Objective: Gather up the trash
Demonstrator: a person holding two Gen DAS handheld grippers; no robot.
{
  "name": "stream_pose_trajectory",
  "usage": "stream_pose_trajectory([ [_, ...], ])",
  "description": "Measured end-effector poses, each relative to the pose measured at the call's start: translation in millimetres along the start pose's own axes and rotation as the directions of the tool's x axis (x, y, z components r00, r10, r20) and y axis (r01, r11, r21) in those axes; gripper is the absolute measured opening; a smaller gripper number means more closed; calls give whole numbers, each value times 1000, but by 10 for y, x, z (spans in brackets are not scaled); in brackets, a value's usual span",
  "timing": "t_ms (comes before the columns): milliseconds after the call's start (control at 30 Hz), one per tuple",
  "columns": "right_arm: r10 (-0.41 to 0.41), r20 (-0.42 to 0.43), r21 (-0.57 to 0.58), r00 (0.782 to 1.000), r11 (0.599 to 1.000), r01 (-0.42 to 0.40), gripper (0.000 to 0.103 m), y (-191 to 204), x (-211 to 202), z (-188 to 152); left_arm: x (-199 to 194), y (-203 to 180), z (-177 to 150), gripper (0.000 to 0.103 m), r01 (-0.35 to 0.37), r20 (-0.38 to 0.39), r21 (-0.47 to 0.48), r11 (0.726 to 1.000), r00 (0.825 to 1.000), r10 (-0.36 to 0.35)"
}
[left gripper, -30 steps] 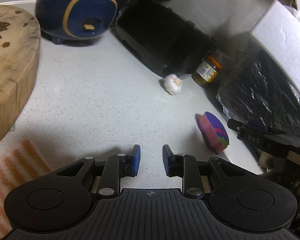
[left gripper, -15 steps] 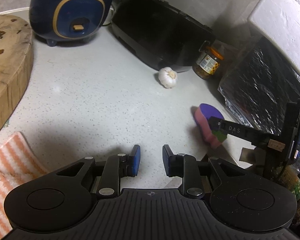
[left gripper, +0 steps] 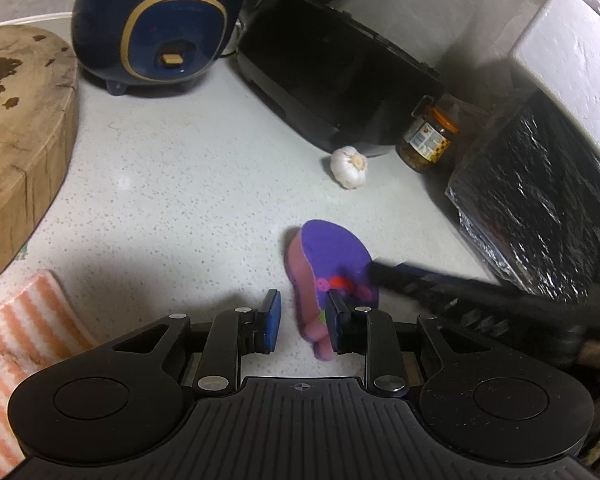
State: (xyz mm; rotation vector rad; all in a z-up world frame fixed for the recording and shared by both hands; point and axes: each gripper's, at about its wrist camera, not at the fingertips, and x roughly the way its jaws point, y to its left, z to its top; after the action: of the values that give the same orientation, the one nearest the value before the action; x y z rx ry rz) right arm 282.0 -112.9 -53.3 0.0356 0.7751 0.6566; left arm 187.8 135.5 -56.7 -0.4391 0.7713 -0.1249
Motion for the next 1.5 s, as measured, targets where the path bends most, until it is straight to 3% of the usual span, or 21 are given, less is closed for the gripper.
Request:
stream_pose_trajectory([
  [133,-76,112,19,991,997,74,56,-124,-245,143,-61,84,5,27,-5,23,-15,1000,1000,6],
  [233,-164,146,63,976,986,157,57,-318,-247,333,-138,180,-13,27,-14,38,-24,1000,999,15],
  [367,-257,95,64,962,966,252,57,-531,50,674,-260,305,-62,27,-20,61,-33,999,998,22],
  [567,-187,20,75,982,980,185,57,-667,738,1031,-395,361,-180,27,-32,51,-5,999,998,33],
  [667,-211,-30,92,977,973,212,57,-689,1085,1112,-460,365,-238,27,-51,49,22,998,998,50],
  [767,-183,-68,126,981,974,191,55,-748,1247,1090,-485,373,-259,27,-56,44,27,998,998,55],
  [833,-154,-74,128,985,978,163,43,-739,1234,1057,-466,367,-252,27,-70,44,22,997,997,69],
  [900,-163,-61,95,985,981,169,33,-680,1111,985,-412,333,-225,27,-61,37,28,998,997,60],
  [1067,-132,-16,58,991,989,133,23,-614,596,670,-188,97,-158,27,-24,6,93,995,1000,24],
  [1133,-137,-19,64,990,988,138,3,-617,444,531,-102,-39,-138,27,-18,0,134,991,1000,18],
  [1400,-143,9,120,990,983,141,5,-678,42,127,94,-511,-68,27,-39,62,283,958,998,22],
  [1500,-148,14,154,989,978,144,16,-702,-98,-12,247,-684,-92,28,-99,85,363,926,994,73],
])
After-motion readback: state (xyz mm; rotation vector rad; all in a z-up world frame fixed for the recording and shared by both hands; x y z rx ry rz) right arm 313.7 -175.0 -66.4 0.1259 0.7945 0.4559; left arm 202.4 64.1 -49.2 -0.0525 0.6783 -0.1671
